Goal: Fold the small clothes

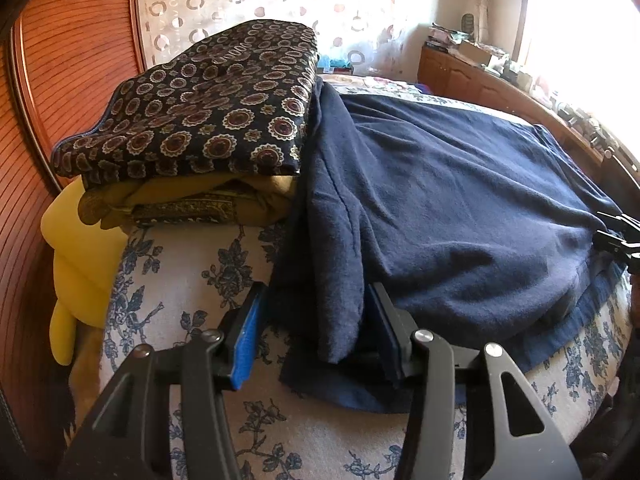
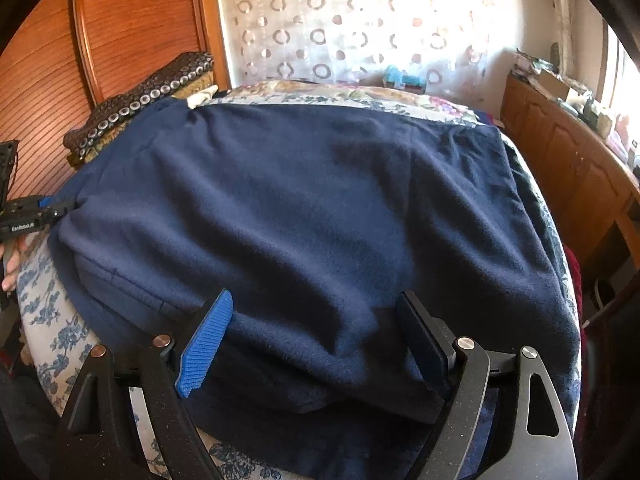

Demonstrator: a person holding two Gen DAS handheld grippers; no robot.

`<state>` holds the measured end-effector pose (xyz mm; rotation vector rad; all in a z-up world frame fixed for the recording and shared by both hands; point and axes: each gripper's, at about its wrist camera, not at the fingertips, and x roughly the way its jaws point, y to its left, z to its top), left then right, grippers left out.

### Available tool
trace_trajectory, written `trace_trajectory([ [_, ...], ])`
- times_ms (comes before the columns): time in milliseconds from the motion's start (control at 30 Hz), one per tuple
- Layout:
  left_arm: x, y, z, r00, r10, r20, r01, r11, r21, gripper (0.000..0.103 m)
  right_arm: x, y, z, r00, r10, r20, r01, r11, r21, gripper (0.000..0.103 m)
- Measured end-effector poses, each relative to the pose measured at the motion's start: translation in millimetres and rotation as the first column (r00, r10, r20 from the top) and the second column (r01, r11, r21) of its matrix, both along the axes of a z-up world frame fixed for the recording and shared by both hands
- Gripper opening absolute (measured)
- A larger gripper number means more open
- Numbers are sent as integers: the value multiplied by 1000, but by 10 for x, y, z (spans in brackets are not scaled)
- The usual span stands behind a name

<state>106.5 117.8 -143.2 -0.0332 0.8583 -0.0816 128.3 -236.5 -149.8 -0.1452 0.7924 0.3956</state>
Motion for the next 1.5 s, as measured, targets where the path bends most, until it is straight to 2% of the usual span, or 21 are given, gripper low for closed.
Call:
trace_trajectory([
  [67,-10,-25,0,1000,-23,-1,23,1000,-4,46,-8,-10,2,1000,-1,4,1,1000,2,85],
  [167,-31,-85,15,998,-66,2,66,997,-26,21,-16,-14,3,1000,-5,8,5,1000,1,85],
  [200,-31,-98,21,997,-75,2,75,997,-31,9,-18,-17,2,1000,-4,7,4,1000,1,85],
  [267,-35,-120,44,997,-82,12,83,995,-48,8,-21,-23,1,1000,-4,6,4,1000,4,85],
  [433,-114,-206,354,987,-102,127,119,984,-135,7,-22,-61,7,1000,-10,8,10,1000,22,85],
  [633,-59,-526,832,960,-156,234,190,973,-132,7,-30,-125,34,999,-37,18,36,998,58,85],
  [833,125,-1014,1164,922,-262,287,303,946,-112,7,-94,-297,137,995,-79,58,73,991,109,85],
  [1000,299,-1516,1353,883,-355,307,399,912,-92,7,-215,-613,274,989,-126,82,115,986,122,85],
  [1133,435,-1980,1552,841,-439,315,482,873,-70,7,-382,-884,421,978,-167,125,155,983,101,83],
  [1300,515,-2530,1750,790,-528,312,566,824,-37,7,-532,-1229,561,963,-225,150,208,970,124,83],
  [1367,526,-2715,1779,775,-560,294,594,804,-32,9,-573,-1315,604,958,-239,157,219,967,132,83],
  [1400,540,-2812,1748,762,-591,265,619,784,-34,11,-598,-1343,620,957,-243,160,222,966,134,83],
  [1500,537,-2943,1633,753,-621,218,637,771,-4,16,-654,-1396,644,954,-251,166,230,964,135,83],
])
